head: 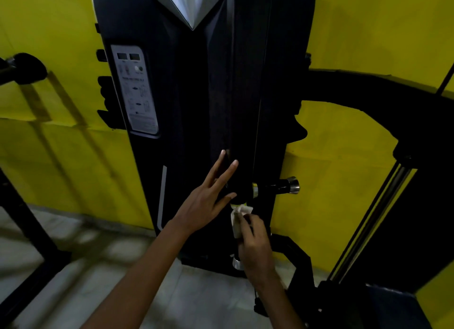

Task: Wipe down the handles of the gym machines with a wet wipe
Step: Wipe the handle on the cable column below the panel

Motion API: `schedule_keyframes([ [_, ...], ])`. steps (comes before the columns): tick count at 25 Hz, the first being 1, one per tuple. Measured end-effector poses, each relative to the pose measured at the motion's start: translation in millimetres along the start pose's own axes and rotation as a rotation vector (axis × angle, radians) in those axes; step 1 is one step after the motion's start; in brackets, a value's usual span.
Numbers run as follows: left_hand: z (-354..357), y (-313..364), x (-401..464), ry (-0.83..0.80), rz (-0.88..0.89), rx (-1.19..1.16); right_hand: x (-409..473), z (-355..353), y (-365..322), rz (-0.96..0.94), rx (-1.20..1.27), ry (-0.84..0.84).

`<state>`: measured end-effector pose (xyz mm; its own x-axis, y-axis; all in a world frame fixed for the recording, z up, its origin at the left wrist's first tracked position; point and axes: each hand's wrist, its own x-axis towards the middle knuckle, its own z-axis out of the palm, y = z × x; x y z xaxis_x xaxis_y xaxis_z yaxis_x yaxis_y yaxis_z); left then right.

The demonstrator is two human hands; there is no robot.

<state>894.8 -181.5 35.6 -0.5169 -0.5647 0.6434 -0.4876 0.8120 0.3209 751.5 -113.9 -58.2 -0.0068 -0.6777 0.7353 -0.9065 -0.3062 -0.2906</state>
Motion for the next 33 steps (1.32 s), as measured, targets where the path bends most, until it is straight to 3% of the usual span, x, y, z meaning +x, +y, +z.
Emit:
schedule_keyframes([
  [3,-2,1,0,0.007,0.014,-0.008,-5,7,5,-0.102,-0.029,-0.039],
  [8,-2,2,2,0.005,0.033,-0.016,13,2,6,0.029,-0.027,0.07],
  [12,-1,-2,1,0.0,0.041,-0.013,0,6,12,-0.129,-0.069,0.026],
  [16,-2,-3,1,0.0,0.032,-0.02,2,7,18,0.031,0.01,0.025],
  [20,-1,-5,0,0.006,0.032,-0.025,-7,10,26,-0.09,-0.005,-0.058],
  [24,0,-4,-1,0.006,0.015,-0.022,0,5,26,0.032,0.055,-0.022],
  [28,0,-5,-1,0.009,0.009,-0.027,-4,8,24,-0.067,0.022,-0.071],
  [33,1,-3,-2,0.009,0.005,-0.032,-14,11,32,0.08,0.072,-0.131],
])
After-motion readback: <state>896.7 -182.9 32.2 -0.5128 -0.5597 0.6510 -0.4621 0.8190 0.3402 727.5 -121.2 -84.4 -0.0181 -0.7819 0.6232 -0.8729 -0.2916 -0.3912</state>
